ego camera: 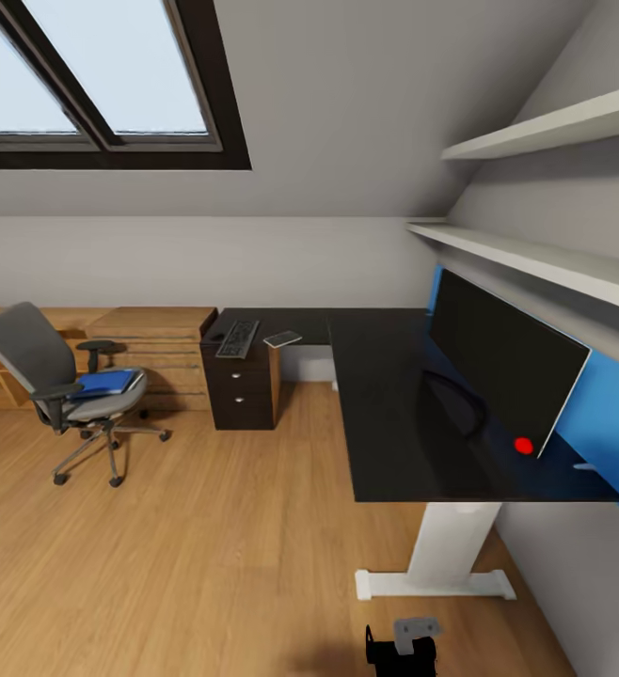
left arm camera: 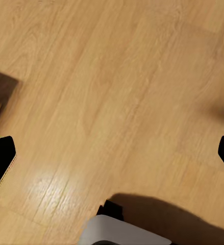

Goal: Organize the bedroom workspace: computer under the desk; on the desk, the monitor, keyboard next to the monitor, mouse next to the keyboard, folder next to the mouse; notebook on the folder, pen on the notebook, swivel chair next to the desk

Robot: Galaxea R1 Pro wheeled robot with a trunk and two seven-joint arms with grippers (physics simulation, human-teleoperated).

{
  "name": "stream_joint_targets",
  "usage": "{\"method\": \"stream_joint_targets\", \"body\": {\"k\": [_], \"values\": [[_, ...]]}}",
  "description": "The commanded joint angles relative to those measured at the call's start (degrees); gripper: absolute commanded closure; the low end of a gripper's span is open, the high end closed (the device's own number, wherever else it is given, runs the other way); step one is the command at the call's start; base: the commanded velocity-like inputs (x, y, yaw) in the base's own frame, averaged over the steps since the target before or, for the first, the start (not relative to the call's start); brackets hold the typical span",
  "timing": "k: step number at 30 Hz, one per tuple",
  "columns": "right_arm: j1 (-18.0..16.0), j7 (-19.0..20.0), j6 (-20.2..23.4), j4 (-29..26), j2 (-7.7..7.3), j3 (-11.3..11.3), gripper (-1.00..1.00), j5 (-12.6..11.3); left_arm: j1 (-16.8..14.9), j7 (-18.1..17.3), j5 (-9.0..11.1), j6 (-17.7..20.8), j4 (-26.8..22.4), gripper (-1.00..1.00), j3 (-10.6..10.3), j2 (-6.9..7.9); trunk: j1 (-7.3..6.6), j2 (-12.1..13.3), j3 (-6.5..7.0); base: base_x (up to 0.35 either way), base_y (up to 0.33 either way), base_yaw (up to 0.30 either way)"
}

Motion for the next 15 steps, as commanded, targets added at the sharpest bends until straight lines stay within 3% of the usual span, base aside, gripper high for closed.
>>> {"method": "stream_joint_targets", "body": {"k": [1, 15], "values": [[-0.1, -0.4, -0.1, 0.1, 0.02, 0.5, -1.0, -0.2, 0.0, 0.1, 0.6, -0.2, 0.0, -1.0, -0.2, 0.02, 0.04, -0.1, -0.07, 0.236, 0.237, 0.028], [0.0, -0.5, -2.5, 0.3, 0.04, 0.5, -1.0, -0.1, 0.0, 0.4, 0.6, 0.0, 1.1, -1.0, -0.2, -0.03, 0.04, -0.1, -0.07, 0.243, 0.247, 0.243]]}}
